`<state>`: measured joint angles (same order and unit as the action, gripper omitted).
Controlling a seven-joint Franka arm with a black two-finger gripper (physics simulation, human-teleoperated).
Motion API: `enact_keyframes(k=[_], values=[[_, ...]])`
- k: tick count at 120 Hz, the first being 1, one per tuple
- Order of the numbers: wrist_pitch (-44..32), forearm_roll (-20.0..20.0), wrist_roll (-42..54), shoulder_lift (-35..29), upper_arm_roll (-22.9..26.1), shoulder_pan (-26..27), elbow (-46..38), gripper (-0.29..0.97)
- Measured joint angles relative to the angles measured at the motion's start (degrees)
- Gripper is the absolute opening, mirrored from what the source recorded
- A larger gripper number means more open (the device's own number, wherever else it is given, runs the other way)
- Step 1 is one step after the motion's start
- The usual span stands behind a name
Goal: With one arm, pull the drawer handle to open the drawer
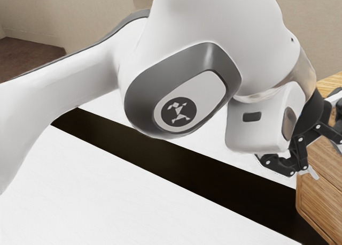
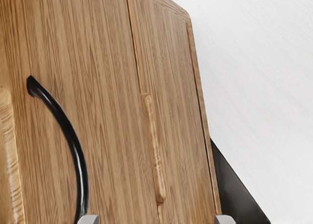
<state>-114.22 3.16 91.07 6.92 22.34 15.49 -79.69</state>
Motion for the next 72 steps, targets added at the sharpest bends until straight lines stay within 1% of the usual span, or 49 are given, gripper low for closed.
enact_keyframes(k=[10,43,53,64,72], values=[[-1.5,0.0,2.6,2.0,-0.1,0.4,1.5,0.23],[-4.0,-0.4,8.5,4.7,0.0,1.2,2.0,0.22],[-4.5,-0.4,9.7,5.4,-0.1,2.2,1.9,0.22],[-5.0,-0.5,10.6,5.6,-0.1,2.5,1.4,0.25],[-5.2,-0.6,11.1,4.1,-0.1,2.3,0.0,0.13]])
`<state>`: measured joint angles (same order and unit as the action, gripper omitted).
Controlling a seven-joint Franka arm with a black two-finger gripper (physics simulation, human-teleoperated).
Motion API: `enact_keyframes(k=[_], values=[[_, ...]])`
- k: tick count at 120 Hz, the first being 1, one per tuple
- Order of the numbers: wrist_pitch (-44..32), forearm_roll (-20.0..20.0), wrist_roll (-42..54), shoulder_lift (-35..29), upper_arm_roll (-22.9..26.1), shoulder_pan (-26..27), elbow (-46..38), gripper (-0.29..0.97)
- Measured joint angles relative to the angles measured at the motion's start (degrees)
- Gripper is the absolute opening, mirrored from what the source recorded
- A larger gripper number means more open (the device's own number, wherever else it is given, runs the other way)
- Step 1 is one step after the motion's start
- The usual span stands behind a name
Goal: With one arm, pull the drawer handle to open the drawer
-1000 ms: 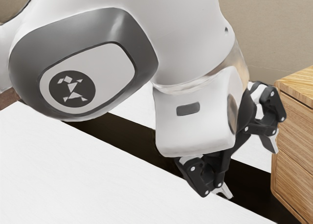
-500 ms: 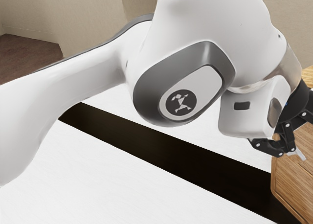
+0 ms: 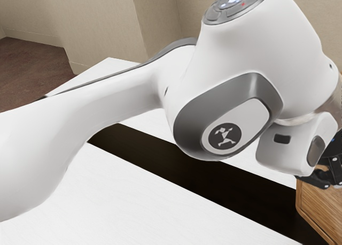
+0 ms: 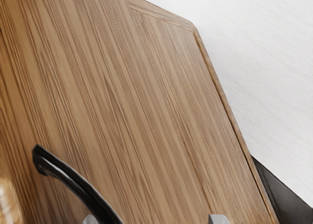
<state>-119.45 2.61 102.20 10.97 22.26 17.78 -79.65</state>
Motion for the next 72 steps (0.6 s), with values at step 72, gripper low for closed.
enact_keyframes(k=[72], values=[[-2.0,-2.3,-4.5,-14.6,-0.4,-1.6,-17.0,-0.09]])
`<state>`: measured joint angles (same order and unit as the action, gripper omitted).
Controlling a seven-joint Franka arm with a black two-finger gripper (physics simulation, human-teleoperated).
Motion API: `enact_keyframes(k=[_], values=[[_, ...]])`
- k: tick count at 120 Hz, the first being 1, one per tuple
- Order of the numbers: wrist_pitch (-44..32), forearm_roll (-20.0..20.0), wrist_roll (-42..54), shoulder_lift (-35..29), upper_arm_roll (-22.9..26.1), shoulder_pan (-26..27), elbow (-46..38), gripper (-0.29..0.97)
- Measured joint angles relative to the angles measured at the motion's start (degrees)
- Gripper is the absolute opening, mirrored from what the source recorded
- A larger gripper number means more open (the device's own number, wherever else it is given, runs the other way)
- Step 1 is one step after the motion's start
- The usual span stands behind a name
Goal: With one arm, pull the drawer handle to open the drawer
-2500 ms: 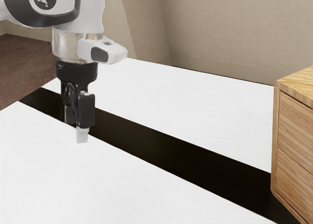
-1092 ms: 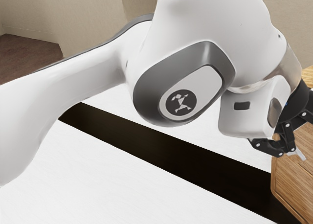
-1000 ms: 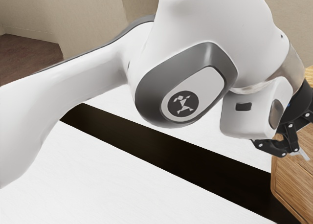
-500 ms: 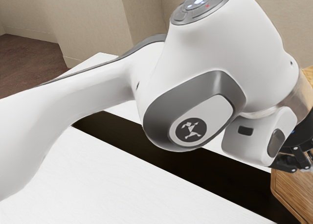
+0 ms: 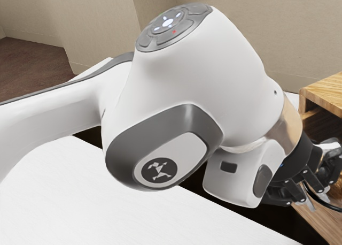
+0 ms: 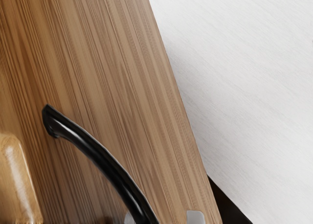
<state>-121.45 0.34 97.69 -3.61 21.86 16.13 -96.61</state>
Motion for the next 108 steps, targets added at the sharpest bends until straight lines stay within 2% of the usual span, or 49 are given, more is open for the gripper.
enact_keyframes(k=[29,44,62,68,73,94,108], values=[[-0.1,-0.5,-4.2,-8.0,0.2,0.4,-7.8,-0.12],[-0.2,-1.1,-5.9,-12.9,0.2,2.2,-12.0,-0.09],[0.0,-1.7,-7.6,-16.2,0.2,2.3,-14.9,-0.07],[0.3,-1.8,-8.0,-17.3,0.1,2.4,-15.8,-0.02],[0.4,-1.8,-8.4,-18.2,0.1,2.5,-16.6,-0.05],[1.1,-2.1,-9.6,-21.7,0.0,2.5,-19.2,-0.03],[0.6,-1.8,-10.2,-23.1,-0.1,1.7,-20.3,-0.08]])
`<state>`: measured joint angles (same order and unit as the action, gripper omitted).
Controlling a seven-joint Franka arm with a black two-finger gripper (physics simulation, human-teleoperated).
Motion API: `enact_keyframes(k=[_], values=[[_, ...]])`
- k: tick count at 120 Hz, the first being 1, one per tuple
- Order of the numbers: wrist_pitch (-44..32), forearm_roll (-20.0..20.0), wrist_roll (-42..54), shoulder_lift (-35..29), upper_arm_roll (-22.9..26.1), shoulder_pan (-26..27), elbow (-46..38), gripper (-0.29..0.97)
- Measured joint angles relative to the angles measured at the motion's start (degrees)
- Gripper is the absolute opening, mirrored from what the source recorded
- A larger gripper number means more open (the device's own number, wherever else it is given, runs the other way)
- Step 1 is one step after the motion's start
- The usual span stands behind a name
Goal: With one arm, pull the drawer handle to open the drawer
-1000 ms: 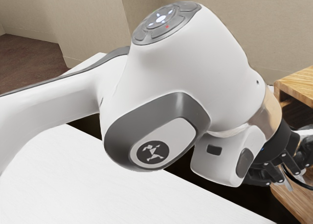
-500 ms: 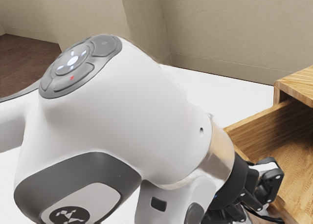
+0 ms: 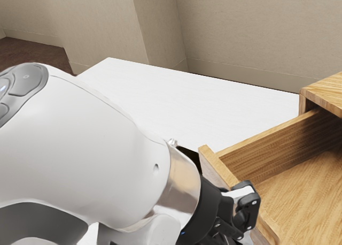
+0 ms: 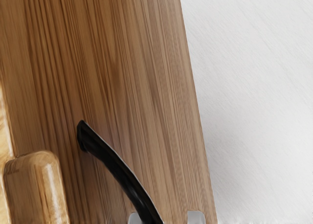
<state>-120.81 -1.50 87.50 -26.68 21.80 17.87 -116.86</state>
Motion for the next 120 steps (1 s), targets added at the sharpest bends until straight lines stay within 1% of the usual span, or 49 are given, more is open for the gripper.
enact_keyframes(k=[12,34,57,79,108,114,120], values=[[-0.4,0.1,-0.4,-0.5,0.1,-0.1,-0.5,-0.10],[-0.8,0.1,-1.2,-3.8,0.1,-0.1,-3.6,-0.11],[-1.6,-0.5,-1.9,-4.1,0.1,-0.2,-4.2,-0.11],[-0.9,-0.2,-2.3,-4.1,0.1,-0.1,-4.3,0.04],[0.2,0.1,-2.7,-5.2,0.5,0.2,-3.5,0.11],[1.0,0.1,-2.8,-5.4,0.9,0.4,-1.7,0.12],[3.1,-0.3,-3.0,-5.1,1.1,0.4,3.6,0.13]])
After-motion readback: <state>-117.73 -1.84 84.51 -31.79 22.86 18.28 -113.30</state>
